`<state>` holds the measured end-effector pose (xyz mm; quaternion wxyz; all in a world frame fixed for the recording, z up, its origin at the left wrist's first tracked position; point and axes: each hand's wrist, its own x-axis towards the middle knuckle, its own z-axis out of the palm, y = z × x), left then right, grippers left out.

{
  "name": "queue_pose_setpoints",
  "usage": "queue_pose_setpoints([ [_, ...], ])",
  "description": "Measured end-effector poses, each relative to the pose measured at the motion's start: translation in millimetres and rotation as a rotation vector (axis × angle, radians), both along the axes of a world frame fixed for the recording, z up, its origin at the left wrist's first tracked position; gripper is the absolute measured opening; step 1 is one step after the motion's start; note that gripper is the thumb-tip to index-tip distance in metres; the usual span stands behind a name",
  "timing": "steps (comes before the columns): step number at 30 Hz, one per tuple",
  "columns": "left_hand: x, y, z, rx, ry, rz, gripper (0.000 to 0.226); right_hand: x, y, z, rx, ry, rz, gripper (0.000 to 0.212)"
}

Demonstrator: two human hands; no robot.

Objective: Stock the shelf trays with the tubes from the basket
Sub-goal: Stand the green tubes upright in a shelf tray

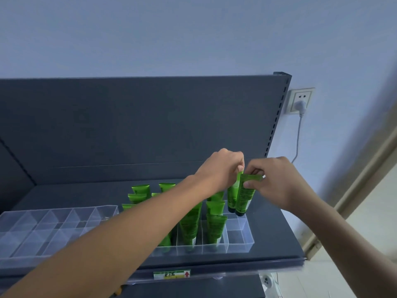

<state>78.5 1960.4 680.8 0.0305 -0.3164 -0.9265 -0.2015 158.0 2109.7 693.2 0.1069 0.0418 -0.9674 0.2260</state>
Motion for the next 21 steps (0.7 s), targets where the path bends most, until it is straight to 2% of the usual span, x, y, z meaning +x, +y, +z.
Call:
queue_pose_setpoints([
  [15, -11, -2, -34, 0.012, -0.104, -0.003, 0.018, -21, -11, -57, 0.073, -0.097, -0.009, 0.017],
  [21, -14, -7, -42, 0.064, -0.077, -0.055, 0.019, -20, -13, -63, 0.124, -0.090, 0.000, 0.018],
])
